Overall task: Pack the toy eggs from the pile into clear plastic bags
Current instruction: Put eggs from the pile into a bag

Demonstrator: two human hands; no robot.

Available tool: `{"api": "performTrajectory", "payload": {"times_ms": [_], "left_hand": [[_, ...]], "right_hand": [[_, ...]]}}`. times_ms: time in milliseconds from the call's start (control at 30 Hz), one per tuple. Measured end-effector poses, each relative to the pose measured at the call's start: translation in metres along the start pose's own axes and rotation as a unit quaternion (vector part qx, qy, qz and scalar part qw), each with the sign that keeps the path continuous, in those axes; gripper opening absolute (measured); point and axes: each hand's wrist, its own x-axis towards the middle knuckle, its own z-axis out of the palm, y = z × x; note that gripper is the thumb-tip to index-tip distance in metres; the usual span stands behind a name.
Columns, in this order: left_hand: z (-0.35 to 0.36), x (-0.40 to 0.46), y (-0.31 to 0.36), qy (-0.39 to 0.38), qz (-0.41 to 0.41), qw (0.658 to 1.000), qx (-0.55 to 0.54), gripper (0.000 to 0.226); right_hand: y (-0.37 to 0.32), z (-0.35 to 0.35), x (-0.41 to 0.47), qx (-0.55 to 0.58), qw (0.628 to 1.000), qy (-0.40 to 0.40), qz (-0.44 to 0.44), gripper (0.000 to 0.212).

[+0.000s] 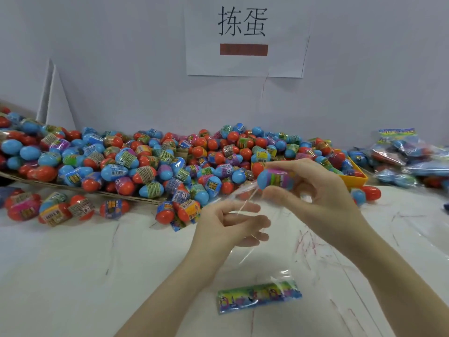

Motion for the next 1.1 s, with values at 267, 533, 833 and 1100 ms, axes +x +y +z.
{"api": "performTrajectory", "payload": {"times_ms": [267,533,833,1100], "left_hand": [[0.004,-0.005,0.004,-0.034,0.031,0.999,0.017,0.018],[0.004,-0.006,0.006,-0.030,0.038,0.999,0.024,0.026],[0.005,-0.007,0.007,-0.050,0.071,0.993,0.078,0.026],[0.000,-0.004,0.005,-0.035,0.041,0.995,0.087,0.008]], "right_hand": [[0.005,0.001,0.000,-0.134,0.990,0.002,-0.036,0.036],[0.002,-0.005,-0.001,-0.114,0.988,-0.097,-0.048,0.044],[-0.002,0.000,-0.002,-0.068,0.994,-0.082,-0.036,0.033],[-0.003,-0.001,-0.006,-0.139,0.963,-0.229,-0.037,0.056]]}}
